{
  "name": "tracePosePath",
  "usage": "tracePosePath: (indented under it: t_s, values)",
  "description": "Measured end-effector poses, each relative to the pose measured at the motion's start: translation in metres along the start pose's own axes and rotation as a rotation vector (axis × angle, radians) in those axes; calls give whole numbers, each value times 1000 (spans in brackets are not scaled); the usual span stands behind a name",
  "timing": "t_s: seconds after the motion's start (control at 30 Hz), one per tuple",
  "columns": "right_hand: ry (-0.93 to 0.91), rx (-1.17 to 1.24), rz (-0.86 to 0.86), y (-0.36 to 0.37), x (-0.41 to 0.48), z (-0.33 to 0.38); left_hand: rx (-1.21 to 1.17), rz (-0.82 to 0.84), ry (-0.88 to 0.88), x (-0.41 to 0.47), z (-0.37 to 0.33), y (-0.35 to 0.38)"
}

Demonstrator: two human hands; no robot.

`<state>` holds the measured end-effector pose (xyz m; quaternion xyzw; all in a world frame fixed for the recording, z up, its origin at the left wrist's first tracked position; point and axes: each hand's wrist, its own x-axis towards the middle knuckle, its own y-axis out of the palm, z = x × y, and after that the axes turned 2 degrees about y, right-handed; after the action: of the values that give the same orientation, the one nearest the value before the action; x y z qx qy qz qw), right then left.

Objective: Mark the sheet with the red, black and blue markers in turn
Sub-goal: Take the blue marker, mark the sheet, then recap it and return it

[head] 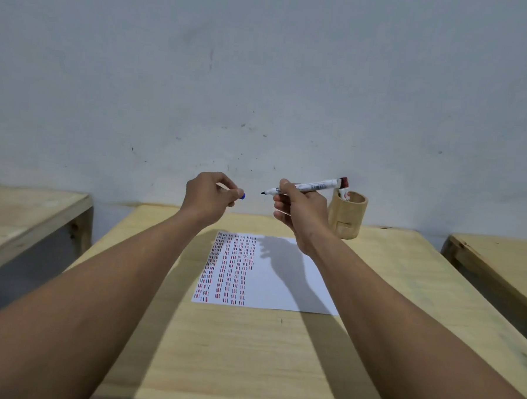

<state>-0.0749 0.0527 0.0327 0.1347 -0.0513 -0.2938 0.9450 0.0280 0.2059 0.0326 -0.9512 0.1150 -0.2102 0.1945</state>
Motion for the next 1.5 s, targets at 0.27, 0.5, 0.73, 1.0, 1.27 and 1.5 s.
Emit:
tracePosePath:
  t_s: [0.27, 0.5, 0.73, 1.0, 1.27, 1.5]
  values:
    - [-32, -231, 39, 4, -1, -24, 312, -2, -53, -8, 54, -7]
    - [-75, -522, 56, -1, -1, -55, 437, 37, -71, -17, 83, 1]
    - [-82, -725, -27, -7, -10, -80, 495, 27, -81, -30, 92, -3]
    - [-82, -771, -83, -18, -24, -94, 702, 101, -35, -68, 101, -9]
    - [-96, -799, -85, -16, -28, -96, 822, 255, -14, -67, 113, -10]
    - [-111, -813, -65, -16, -29, -96, 836, 242, 1, -68, 113, -9]
